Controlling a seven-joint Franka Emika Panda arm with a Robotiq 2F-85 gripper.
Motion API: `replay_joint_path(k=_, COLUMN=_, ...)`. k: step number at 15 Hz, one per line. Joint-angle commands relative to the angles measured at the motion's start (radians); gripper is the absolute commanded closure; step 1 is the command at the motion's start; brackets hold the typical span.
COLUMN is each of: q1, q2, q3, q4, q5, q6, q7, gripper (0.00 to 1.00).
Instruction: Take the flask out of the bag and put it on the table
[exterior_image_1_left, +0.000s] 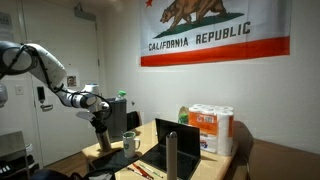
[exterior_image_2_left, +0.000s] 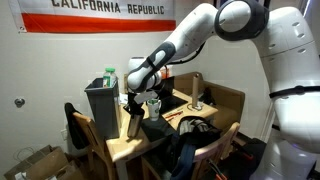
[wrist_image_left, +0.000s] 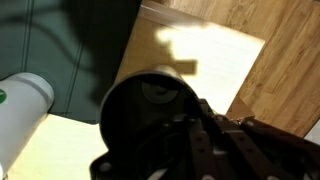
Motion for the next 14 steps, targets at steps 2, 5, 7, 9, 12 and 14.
replay_joint_path(k=2, q1=0.024, q2=0.014, q3=-0.021, q4=0.048, q5=-0.031, q6=-0.038, q7=0.051, gripper=0.54)
replay_joint_path(k=5, q1=0.03, q2=0.017, q3=-0.025, q4=0.058, q5=-0.033, q6=-0.037, q7=0.054, gripper=0.32)
replay_joint_path(k=7, q1=0.034, q2=0.017, q3=-0.026, q4=0.063, q5=-0.034, q6=-0.036, q7=0.055, gripper=0.16)
replay_joint_path(k=9, q1=0.033, q2=0.01, q3=-0.025, q4=0.063, q5=-0.031, q6=-0.039, q7=0.053, gripper=0.02)
replay_joint_path(k=12, q1=0.021, q2=-0.019, q3=-0.019, q4=0.056, q5=-0.017, q6=-0.054, q7=0.045, gripper=0.0)
replay_joint_path(k=14, q1=0.008, q2=-0.066, q3=-0.016, q4=0.038, q5=-0.006, q6=-0.082, q7=0.039, gripper=0.0)
